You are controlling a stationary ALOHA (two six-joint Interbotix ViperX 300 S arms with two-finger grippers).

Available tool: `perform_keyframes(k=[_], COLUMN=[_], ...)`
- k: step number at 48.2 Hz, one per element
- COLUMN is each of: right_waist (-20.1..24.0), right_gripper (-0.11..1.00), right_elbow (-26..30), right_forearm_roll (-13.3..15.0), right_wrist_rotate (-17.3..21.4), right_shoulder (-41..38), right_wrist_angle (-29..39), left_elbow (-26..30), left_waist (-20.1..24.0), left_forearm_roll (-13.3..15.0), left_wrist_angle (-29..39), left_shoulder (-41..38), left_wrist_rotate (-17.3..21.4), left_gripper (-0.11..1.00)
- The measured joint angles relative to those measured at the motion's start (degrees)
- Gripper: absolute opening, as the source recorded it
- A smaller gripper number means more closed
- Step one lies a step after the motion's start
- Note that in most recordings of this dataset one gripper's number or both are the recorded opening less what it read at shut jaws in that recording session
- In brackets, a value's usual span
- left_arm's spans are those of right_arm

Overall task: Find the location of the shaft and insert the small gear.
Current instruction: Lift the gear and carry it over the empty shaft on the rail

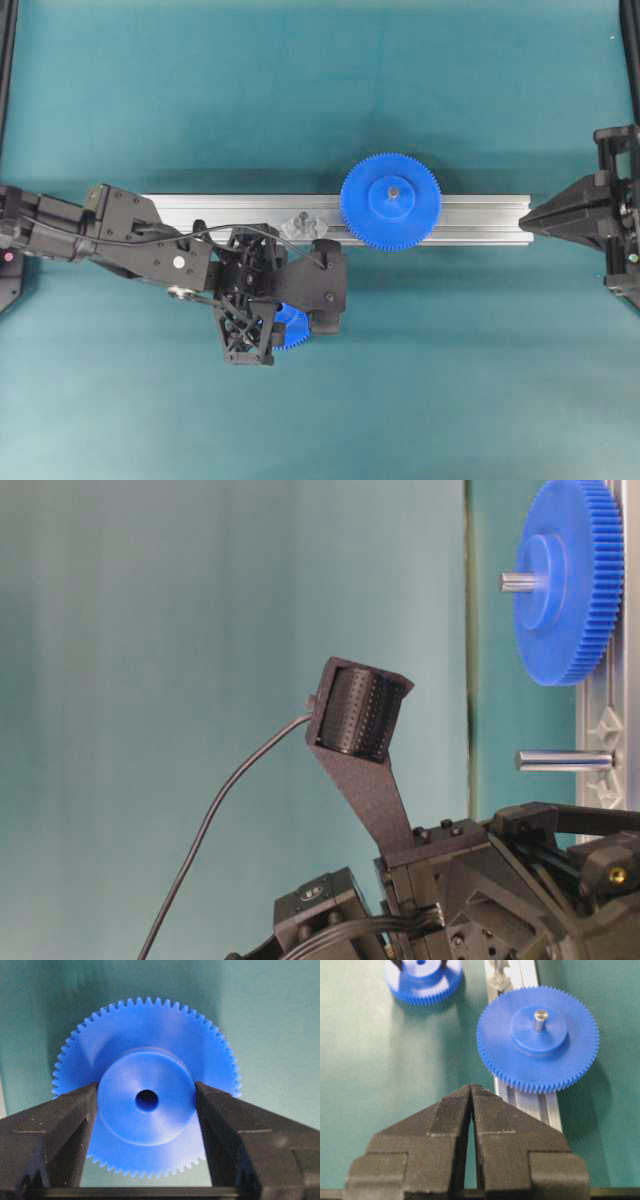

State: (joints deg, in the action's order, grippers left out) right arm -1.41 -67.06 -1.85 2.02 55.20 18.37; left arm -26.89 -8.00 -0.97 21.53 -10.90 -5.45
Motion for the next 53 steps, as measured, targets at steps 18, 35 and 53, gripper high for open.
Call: perform_keyframes(k=[18,35,53], right_waist=[0.0,-0.09,-0.35], right_gripper=[0.09,0.09,0.09], right_elbow=[-0.53,-0.53,-0.53], right_forearm_roll=[0.0,0.09,0.0], right_wrist_rotate=[0.09,0.09,0.09], right_shoulder=[0.7,1.67,1.67], right_wrist_angle=[0.0,0.0,-0.26], left_elbow=[0.35,2.46,3.78], left_waist=[0.26,3.52,8.35], left_forearm_roll=[-0.18,-0.18,-0.18], left_wrist_angle=[4.48,8.96,9.05], left_shoulder=[4.48,12.57,15.56], left_wrist_rotate=[5.27,9.05,13.36], left_gripper=[0.65,0.65,0.65])
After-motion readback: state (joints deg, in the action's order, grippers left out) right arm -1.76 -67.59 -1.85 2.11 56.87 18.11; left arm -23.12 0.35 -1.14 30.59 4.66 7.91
